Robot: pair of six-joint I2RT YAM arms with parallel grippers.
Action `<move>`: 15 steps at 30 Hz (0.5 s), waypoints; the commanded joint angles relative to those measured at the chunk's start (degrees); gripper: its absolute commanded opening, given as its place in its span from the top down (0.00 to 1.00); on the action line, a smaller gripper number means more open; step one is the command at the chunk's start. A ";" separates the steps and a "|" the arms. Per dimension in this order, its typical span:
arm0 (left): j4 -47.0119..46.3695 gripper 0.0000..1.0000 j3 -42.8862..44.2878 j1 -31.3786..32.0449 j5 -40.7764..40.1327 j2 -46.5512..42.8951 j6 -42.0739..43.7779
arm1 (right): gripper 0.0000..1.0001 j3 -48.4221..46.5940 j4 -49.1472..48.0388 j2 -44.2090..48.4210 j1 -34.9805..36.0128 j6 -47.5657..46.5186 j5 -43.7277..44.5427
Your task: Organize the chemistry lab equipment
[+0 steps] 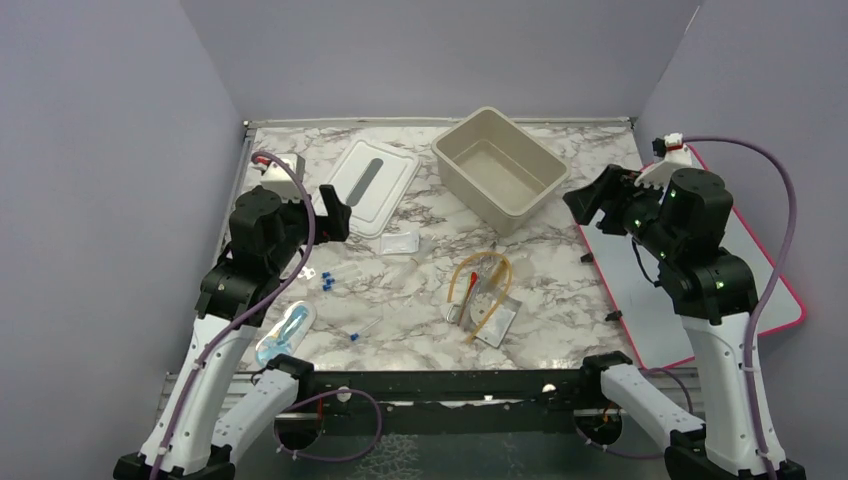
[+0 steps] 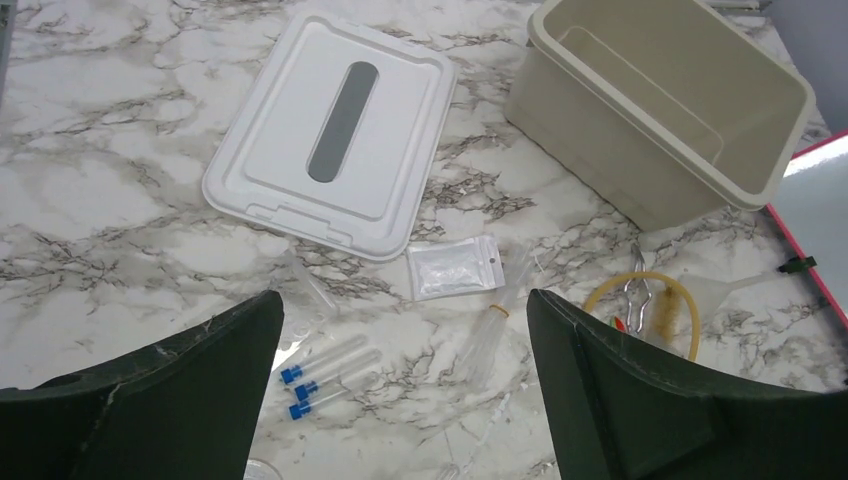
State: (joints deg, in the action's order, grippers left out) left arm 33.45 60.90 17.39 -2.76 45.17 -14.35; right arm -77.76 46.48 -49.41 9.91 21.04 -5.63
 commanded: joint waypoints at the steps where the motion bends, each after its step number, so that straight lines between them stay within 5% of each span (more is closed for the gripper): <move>1: -3.82 0.04 -1.90 0.38 2.05 -3.00 0.27 | 0.24 3.25 1.42 1.71 -0.62 -0.26 -3.42; 15: -8.16 0.01 -8.78 0.58 23.44 -14.76 -2.12 | 0.22 19.22 1.05 8.23 -0.92 1.44 -13.01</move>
State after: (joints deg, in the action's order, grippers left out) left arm 28.12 53.65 17.74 9.58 32.08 -14.68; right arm -62.39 47.22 -42.11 9.47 21.06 -13.45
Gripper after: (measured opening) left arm 0.987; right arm 0.789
